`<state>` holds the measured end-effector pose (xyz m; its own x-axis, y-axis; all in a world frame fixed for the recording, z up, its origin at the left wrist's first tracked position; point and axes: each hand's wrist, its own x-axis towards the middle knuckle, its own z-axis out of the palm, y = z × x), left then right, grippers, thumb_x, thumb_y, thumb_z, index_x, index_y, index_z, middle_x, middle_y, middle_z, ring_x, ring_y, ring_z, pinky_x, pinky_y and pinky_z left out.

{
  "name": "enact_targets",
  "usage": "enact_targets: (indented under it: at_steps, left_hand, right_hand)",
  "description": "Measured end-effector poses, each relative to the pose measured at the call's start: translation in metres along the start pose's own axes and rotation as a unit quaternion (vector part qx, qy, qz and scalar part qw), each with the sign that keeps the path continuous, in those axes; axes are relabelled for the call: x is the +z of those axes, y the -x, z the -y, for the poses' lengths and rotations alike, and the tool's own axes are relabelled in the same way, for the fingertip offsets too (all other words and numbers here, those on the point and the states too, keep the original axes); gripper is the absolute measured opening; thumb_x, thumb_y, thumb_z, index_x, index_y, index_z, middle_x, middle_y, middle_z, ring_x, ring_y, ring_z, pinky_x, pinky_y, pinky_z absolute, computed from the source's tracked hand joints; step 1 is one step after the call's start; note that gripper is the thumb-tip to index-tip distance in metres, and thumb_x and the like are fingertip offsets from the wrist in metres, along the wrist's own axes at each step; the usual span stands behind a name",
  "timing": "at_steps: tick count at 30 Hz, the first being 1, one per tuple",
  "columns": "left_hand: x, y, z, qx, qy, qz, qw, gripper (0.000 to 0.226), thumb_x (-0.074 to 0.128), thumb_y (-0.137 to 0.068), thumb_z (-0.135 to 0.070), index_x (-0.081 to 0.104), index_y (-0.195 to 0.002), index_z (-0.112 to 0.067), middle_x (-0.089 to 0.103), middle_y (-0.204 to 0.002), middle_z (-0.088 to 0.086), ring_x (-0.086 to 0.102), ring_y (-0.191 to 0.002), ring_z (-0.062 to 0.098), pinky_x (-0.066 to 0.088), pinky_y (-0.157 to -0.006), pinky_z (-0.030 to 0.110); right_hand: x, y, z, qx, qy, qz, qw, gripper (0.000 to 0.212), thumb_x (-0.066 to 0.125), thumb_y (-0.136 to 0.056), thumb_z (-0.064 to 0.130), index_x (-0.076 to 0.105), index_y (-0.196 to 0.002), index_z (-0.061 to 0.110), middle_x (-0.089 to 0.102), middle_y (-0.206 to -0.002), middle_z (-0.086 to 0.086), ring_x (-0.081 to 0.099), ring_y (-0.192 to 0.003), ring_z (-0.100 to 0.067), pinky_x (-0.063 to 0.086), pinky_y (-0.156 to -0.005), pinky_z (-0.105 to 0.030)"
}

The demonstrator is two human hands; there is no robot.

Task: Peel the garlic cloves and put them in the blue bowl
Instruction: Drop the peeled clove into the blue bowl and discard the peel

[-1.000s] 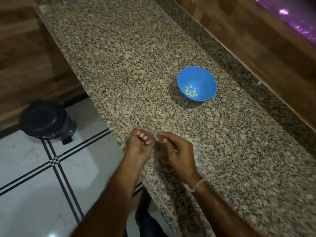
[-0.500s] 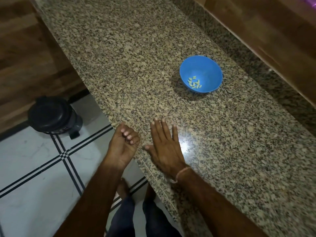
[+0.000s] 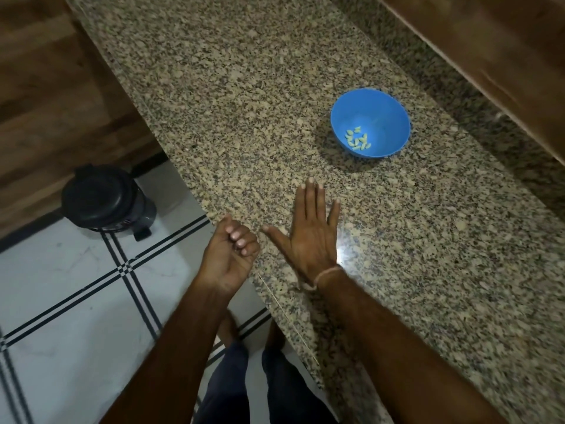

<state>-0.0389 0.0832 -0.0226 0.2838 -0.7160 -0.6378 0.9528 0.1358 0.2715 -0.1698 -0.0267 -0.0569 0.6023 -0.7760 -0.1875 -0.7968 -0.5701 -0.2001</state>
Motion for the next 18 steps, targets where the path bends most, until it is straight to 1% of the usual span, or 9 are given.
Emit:
enact_targets:
  at_steps: [1,3,4,6,8,10,15,17,18]
  left_hand:
    - [0.0,0.0,0.0,-0.001,0.001,0.0,1.0,0.059,0.041,-0.109,-0.036,0.051,-0.053,-0.021,0.039,-0.05,-0.009,0.037,-0.043,0.005,0.03,-0.04,0.018]
    - [0.0,0.002,-0.001,-0.001,0.0,0.001,1.0,0.055,0.044,-0.106,-0.035,0.051,-0.053,-0.022,0.038,-0.05,-0.009,0.036,-0.043,0.005,0.03,-0.04,0.018]
    - [0.0,0.003,-0.001,0.0,0.001,0.002,1.0,0.052,0.046,-0.104,-0.035,0.05,-0.053,-0.022,0.038,-0.051,-0.009,0.036,-0.043,0.005,0.029,-0.041,0.018]
    - [-0.003,0.005,0.0,0.0,0.011,0.002,1.0,0.052,0.046,-0.105,-0.036,0.049,-0.055,-0.022,0.037,-0.051,-0.009,0.035,-0.044,0.005,0.029,-0.041,0.019]
    - [-0.006,0.006,0.001,-0.005,0.022,0.0,1.0,0.054,0.043,-0.107,-0.037,0.048,-0.056,-0.022,0.037,-0.052,-0.009,0.035,-0.044,0.005,0.028,-0.041,0.019]
    - [-0.008,0.006,0.004,-0.01,0.025,-0.004,1.0,0.054,0.043,-0.108,-0.038,0.049,-0.056,-0.022,0.037,-0.053,-0.009,0.035,-0.044,0.005,0.028,-0.041,0.019]
    - [-0.005,0.006,0.011,-0.018,0.02,-0.008,1.0,0.054,0.041,-0.11,-0.036,0.048,-0.058,-0.022,0.038,-0.053,-0.009,0.035,-0.045,0.005,0.029,-0.041,0.019]
    - [-0.003,0.007,0.013,-0.018,0.022,-0.009,1.0,0.053,0.041,-0.111,-0.036,0.046,-0.06,-0.021,0.038,-0.053,-0.008,0.035,-0.044,0.006,0.03,-0.041,0.019]
    - [-0.003,0.006,0.013,-0.018,0.023,-0.009,1.0,0.053,0.041,-0.111,-0.036,0.046,-0.06,-0.021,0.038,-0.053,-0.008,0.035,-0.044,0.006,0.03,-0.041,0.019]
  right_hand:
    - [-0.002,-0.006,0.0,-0.009,0.0,-0.002,1.0,0.109,0.018,-0.096,0.087,-0.004,-0.167,0.007,-0.016,-0.174,-0.015,-0.018,-0.161,-0.029,-0.005,-0.128,-0.064]
    - [-0.009,-0.003,-0.002,-0.04,-0.025,-0.009,0.999,0.104,0.02,-0.099,0.083,-0.006,-0.167,0.008,-0.017,-0.174,-0.013,-0.019,-0.161,-0.027,-0.002,-0.129,-0.062]
    - [-0.011,0.007,-0.005,-0.047,-0.05,-0.011,0.998,0.1,0.02,-0.101,0.079,-0.009,-0.167,0.01,-0.02,-0.174,-0.012,-0.022,-0.161,-0.024,-0.003,-0.129,-0.06]
    - [-0.009,0.039,-0.014,-0.033,-0.077,-0.005,0.997,0.093,0.024,-0.105,0.071,-0.014,-0.166,0.012,-0.026,-0.173,-0.008,-0.026,-0.159,-0.021,-0.007,-0.13,-0.056]
    - [-0.002,0.074,-0.024,-0.016,-0.035,-0.002,0.999,0.087,0.022,-0.108,0.067,-0.012,-0.167,0.012,-0.024,-0.173,-0.008,-0.024,-0.16,-0.022,-0.003,-0.13,-0.058]
    - [0.008,0.087,-0.023,-0.014,-0.015,-0.004,1.0,0.081,0.019,-0.11,0.063,-0.007,-0.167,0.012,-0.019,-0.175,-0.008,-0.021,-0.161,-0.023,-0.001,-0.13,-0.06]
    - [0.009,0.049,0.007,-0.061,-0.005,-0.001,0.998,0.074,0.014,-0.111,0.057,-0.002,-0.168,0.013,-0.015,-0.176,-0.005,-0.019,-0.161,-0.026,-0.008,-0.127,-0.063]
    - [0.008,0.035,0.011,-0.091,-0.006,0.007,0.996,0.074,0.012,-0.11,0.056,-0.002,-0.168,0.013,-0.016,-0.176,-0.004,-0.02,-0.161,-0.026,-0.006,-0.127,-0.064]
    - [0.008,0.031,0.01,-0.108,-0.018,0.009,0.994,0.075,0.014,-0.11,0.057,-0.002,-0.168,0.013,-0.016,-0.176,-0.005,-0.02,-0.161,-0.025,-0.004,-0.127,-0.063]
